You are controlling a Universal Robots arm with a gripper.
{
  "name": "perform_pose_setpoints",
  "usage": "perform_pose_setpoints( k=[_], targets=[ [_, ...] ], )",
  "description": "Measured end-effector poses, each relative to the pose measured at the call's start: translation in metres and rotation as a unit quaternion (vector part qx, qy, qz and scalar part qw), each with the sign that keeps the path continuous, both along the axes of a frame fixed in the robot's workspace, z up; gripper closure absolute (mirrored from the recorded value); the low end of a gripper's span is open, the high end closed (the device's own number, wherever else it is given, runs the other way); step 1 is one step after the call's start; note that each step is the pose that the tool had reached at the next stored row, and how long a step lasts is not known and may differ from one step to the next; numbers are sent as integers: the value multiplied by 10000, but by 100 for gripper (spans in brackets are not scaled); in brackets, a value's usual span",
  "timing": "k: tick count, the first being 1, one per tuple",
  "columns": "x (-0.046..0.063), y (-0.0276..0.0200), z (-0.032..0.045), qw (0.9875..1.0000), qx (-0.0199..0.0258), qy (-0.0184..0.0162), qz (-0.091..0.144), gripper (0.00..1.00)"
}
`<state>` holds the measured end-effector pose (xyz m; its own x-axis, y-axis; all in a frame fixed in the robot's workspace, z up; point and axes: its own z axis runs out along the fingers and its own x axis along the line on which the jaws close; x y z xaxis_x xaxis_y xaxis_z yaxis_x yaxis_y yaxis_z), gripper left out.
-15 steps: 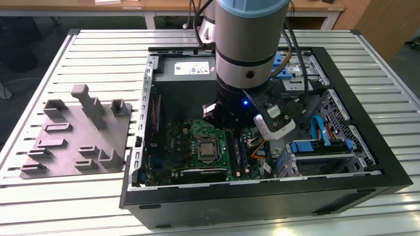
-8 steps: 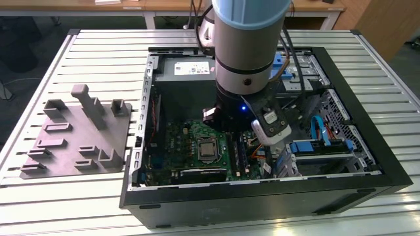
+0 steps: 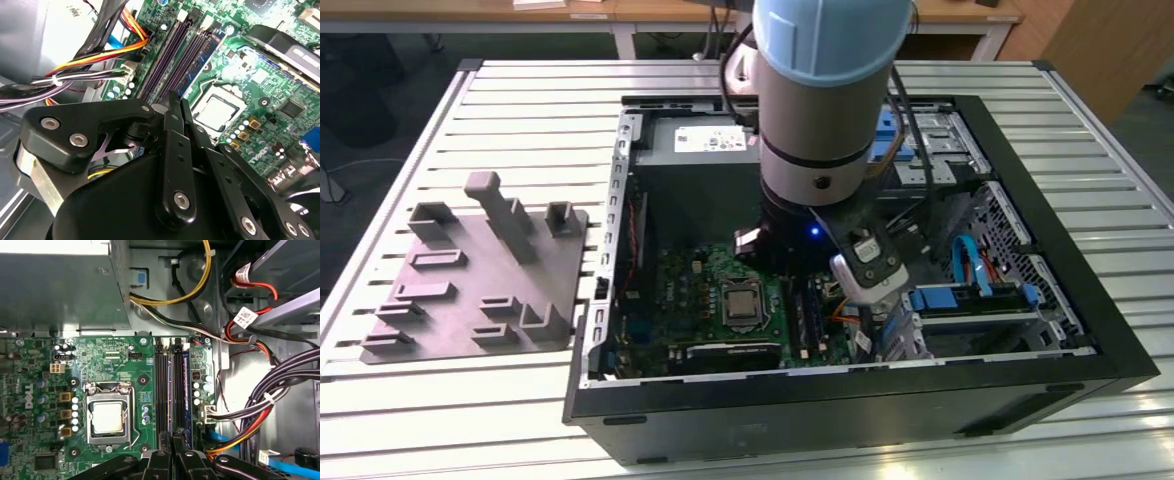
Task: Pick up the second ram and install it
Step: 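Insert the second ram into the second slot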
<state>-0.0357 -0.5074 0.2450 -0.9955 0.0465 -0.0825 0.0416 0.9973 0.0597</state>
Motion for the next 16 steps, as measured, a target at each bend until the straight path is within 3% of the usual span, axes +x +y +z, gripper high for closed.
perform_pose_setpoints(
  k=[8,16],
  targets=[
    [1,0,-145,10000,0,0,-1,86],
    [3,30,-206,10000,0,0,-1,86]
  ],
)
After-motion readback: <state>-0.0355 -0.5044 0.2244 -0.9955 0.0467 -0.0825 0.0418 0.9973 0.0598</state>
